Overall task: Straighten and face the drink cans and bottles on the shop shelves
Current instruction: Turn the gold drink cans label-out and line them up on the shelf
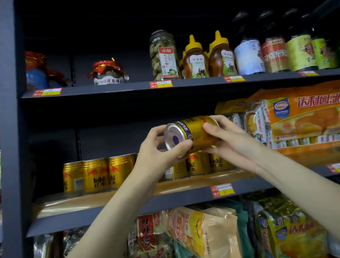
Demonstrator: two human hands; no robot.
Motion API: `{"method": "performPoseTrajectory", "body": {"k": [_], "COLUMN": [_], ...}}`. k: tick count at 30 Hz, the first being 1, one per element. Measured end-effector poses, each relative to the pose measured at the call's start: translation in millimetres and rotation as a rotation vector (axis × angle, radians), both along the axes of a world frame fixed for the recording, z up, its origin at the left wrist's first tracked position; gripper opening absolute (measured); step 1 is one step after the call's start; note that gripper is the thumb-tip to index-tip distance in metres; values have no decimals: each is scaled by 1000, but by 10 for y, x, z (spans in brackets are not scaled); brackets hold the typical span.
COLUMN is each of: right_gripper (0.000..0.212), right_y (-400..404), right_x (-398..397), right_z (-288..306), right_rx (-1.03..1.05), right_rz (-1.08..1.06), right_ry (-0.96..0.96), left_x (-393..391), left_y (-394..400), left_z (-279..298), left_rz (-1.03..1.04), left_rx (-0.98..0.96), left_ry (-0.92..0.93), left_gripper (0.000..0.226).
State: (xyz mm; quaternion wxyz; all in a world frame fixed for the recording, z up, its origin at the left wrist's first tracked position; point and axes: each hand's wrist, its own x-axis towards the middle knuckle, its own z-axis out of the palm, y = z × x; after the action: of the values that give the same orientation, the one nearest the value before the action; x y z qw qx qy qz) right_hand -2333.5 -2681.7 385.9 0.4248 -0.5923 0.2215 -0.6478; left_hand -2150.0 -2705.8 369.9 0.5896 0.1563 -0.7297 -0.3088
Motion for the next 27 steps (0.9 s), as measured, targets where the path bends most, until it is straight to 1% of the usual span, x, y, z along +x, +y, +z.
{"method": "performPoseTrajectory", "body": {"k": [2,3,5,7,8,9,12,13,14,16,17,18,20,21,24,26,27], "right_gripper": [45,39,35,40,42,45,48,46,45,43,42,38,27,26,26,27,31], "right_y": [31,47,56,26,21,14,14,16,8,-9,-21,-29,-45,-59,-96,-98,-97], "right_x": [-50,-60,-40,0,19,27,31,38,44,36,21,10,11,28,102,130,133], "right_z": [18,26,33,37,39,41,9,-15,-40,-80,-91,-96,-123,-149,-199,-188,-175], "right_rx": [68,125,193,156,112,62,-62,-95,-123,-156,-148,-115,17,80,154,184,206], "right_rz": [-6,17,47,-16,-49,-76,-125,-125,-123,-131,-136,-132,-66,-14,86,167,210], "right_ry": [92,97,54,29,13,2,38,66,97,140,147,144,103,64,-62,-130,-149], "left_x": [75,107,128,104,85,72,70,82,90,91,90,97,110,112,84,63,62], "left_y": [-25,-32,-38,-51,-59,-72,-107,-121,-144,-170,-178,-193,-171,-151,-111,-108,-117], "left_z": [15,30,53,48,34,20,-7,-17,-36,-84,-98,-103,-88,-76,-49,-42,-40], "left_rz": [97,126,116,91,62,0,-294,-334,-346,-329,-288,-204,30,97,159,173,175], "left_rx": [-140,-205,-284,-304,-264,-179,255,354,416,423,366,261,-18,-140,-377,-442,-453], "left_ry": [-103,-155,-216,-243,-233,-191,20,43,47,73,103,117,82,66,-25,-67,-69], "left_gripper": [66,67,69,69,69,69,63,61,60,58,58,60,65,68,83,87,87]}}
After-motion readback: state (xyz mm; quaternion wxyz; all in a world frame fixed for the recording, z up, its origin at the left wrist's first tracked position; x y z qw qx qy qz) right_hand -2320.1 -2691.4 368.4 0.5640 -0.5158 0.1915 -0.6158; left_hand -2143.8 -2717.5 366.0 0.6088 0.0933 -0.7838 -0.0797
